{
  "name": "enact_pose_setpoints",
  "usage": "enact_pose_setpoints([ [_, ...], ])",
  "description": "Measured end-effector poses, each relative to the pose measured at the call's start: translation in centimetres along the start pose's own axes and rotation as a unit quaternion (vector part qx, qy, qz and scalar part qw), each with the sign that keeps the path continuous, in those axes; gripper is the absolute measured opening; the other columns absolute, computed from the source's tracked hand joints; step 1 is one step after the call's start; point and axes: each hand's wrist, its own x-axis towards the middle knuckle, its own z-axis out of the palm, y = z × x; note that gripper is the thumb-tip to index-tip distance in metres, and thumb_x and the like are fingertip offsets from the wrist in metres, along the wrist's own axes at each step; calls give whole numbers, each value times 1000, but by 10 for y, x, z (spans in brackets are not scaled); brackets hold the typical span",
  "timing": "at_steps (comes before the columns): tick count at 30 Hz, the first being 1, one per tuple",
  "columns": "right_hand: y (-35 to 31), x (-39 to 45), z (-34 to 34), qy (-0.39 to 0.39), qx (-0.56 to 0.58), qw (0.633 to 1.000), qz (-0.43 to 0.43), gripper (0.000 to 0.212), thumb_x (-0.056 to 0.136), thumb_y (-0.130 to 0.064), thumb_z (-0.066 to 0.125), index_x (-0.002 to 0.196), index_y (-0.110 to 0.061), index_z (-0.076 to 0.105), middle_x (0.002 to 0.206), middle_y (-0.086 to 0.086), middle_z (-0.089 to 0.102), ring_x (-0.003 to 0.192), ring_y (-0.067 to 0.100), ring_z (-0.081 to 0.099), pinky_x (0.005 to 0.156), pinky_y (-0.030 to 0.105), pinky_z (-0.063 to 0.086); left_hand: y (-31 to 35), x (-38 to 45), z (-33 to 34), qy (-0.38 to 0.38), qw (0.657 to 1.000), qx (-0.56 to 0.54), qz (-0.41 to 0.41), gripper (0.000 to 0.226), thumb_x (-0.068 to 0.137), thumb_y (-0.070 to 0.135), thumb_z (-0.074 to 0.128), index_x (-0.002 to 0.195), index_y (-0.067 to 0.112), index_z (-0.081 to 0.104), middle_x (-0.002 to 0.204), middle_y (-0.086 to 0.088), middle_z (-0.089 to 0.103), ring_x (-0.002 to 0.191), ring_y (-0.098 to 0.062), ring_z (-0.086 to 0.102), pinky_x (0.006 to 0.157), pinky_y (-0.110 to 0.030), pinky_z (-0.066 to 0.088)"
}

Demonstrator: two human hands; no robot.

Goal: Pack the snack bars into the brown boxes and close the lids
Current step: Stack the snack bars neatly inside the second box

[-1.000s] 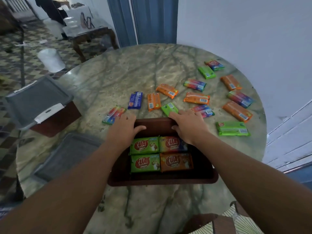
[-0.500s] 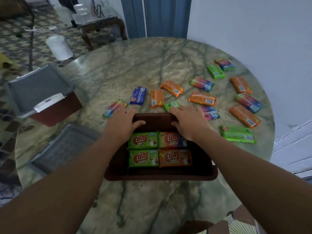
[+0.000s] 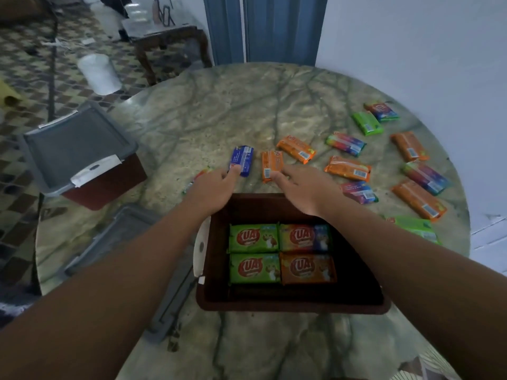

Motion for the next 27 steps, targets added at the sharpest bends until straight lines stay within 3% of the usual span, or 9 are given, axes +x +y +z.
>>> enact_pose_setpoints([
  [4, -5, 37, 5, -54, -24, 998, -20, 34, 104, -49, 48, 114, -21, 65, 116, 5, 67, 109, 27, 62, 88, 39, 49, -20, 19, -5, 32, 998, 4, -56, 36, 99, 52, 54, 86, 19, 61, 81, 4, 63, 76, -13, 58, 62, -31, 40],
  [9, -4, 87, 16, -97, -83, 989, -72, 21, 99, -37, 63, 112, -21, 65, 114, 3, 68, 108, 25, 63, 92, 42, 52, -44, 33, -5, 53, 992, -18, -114, 35, 93, 55, 64, 79, 24, 57, 79, 12, 59, 72, -3, 54, 59, -27, 36],
  [14, -10, 124, 35, -112, -166, 973, -113, 48, 94, -41, 66, 136, -21, 52, 134, 13, 55, 120, 34, 56, 98, 46, 50, -52, 57, 1, 27, 988, 28, -151, 32, 92, 51, 65, 87, 20, 57, 98, -4, 64, 90, -21, 57, 72, -33, 39],
  [17, -15, 141, 50, -119, -191, 968, -109, 61, 93, -47, 64, 146, -24, 42, 142, 15, 47, 126, 36, 50, 101, 49, 48, -57, 73, 7, 16, 987, 47, -152, 44, 91, 53, 66, 112, 14, 61, 110, -8, 60, 102, -27, 58, 80, -36, 46],
  [21, -19, 157, 63, -149, -213, 959, -114, 73, 98, -33, 60, 159, -27, 21, 161, 17, 27, 145, 38, 33, 111, 52, 38, -64, 87, 19, -33, 978, 106, -176, 62, 89, 51, 68, 137, 16, 51, 136, -15, 49, 123, -35, 50, 100, -48, 49],
  [24, -16, 163, 67, -170, -269, 940, -123, 86, 99, -21, 61, 164, -32, 5, 170, 19, 1, 155, 40, 12, 118, 55, 27, -64, 90, 24, -9, 971, 154, -181, 64, 87, 49, 72, 137, 18, 48, 138, -13, 42, 128, -34, 41, 103, -49, 44],
  [27, -14, 169, 70, -151, -314, 926, -148, 95, 98, -17, 64, 164, -33, -3, 170, 17, -10, 157, 39, 3, 123, 58, 21, -66, 92, 28, -3, 970, 168, -174, 67, 81, 48, 79, 134, 21, 47, 133, -10, 45, 122, -31, 45, 99, -49, 46],
])
